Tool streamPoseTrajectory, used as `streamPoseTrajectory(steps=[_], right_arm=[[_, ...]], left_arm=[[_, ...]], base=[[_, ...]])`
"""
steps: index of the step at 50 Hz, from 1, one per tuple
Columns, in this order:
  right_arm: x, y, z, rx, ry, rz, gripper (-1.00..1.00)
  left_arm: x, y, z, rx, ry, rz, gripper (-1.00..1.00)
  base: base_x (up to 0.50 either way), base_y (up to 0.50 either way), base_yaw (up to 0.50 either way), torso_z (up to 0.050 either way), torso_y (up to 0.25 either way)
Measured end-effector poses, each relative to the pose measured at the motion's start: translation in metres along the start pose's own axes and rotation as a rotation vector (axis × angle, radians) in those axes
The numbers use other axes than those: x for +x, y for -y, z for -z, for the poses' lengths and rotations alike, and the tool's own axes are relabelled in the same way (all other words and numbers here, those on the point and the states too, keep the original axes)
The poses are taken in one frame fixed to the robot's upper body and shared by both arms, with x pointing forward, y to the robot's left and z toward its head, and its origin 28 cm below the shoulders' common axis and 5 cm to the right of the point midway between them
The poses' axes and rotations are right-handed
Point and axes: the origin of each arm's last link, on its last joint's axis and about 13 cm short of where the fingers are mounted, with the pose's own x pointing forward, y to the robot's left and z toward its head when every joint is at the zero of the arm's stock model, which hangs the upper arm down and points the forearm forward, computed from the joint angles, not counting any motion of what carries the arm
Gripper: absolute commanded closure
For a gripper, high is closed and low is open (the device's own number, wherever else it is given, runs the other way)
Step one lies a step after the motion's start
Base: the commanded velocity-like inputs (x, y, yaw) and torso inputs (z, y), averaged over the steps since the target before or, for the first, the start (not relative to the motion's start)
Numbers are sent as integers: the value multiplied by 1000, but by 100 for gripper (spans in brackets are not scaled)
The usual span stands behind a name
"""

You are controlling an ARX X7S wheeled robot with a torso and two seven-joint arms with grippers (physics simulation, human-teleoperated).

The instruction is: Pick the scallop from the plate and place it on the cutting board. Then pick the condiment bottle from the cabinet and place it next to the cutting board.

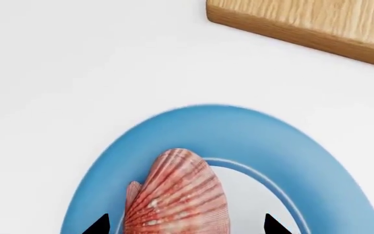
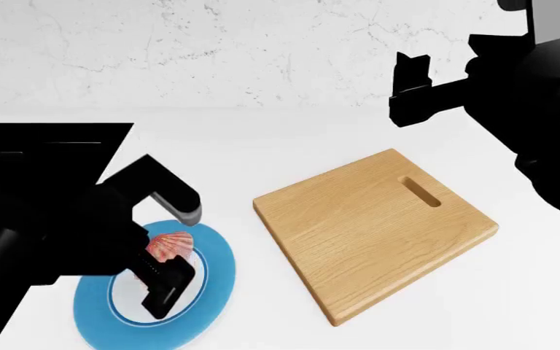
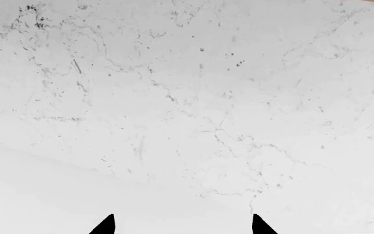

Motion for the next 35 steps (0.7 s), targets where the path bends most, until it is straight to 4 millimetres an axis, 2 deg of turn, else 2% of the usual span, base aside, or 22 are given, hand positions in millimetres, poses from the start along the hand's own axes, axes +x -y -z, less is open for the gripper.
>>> streamPoseTrajectory(steps=[24,25,35], right_arm=[[1,0,1,-1,0,-1,-100],[1,0,1,-1,0,-1,-100],[0,0,1,-1,0,-2,-100]], left_arm=[[-2,2,1,-3,-13,-6,-100],[-1,2,1,-3,-14,-7,100],[-1,0,2,2,-14,-36,100]], base=[[0,0,0,0,0],[0,0,0,0,0],[0,0,0,0,0]])
